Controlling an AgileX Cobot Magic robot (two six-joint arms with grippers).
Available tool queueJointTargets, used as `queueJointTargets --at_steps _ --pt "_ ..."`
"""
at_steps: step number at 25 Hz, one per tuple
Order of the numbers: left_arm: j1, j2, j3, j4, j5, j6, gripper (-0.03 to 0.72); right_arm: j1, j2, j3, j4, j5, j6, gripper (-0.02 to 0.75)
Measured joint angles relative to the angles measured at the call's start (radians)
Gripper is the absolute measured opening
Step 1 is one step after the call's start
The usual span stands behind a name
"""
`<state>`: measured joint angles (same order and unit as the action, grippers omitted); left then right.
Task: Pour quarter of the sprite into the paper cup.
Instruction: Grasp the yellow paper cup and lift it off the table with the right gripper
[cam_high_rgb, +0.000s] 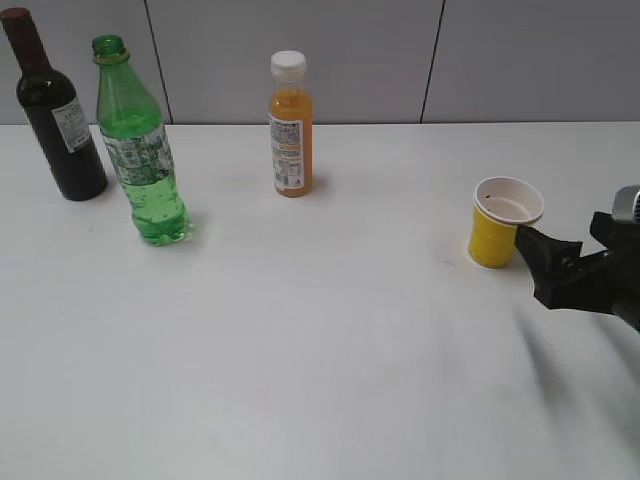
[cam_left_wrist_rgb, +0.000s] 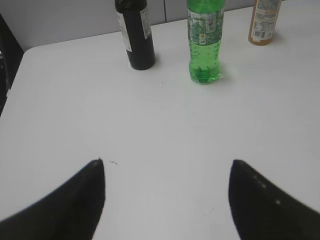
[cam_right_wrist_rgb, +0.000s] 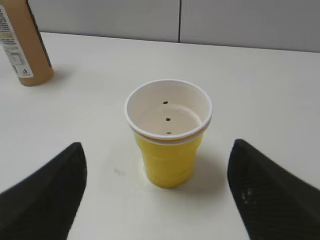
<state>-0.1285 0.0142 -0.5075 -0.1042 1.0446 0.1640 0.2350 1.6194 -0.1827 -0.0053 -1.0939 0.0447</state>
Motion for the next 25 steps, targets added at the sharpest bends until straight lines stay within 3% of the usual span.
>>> queueJointTargets --at_steps 7,25 --pt "0.000 0.000 0.000 -0.001 0.000 0.000 0.584 0.000 0.138 -0.001 -0.018 -0.103 0.001 0.675" --pt "0.000 0.000 0.000 -0.001 0.000 0.000 0.584 0.000 0.348 -0.130 -0.038 -0.102 0.003 0.656"
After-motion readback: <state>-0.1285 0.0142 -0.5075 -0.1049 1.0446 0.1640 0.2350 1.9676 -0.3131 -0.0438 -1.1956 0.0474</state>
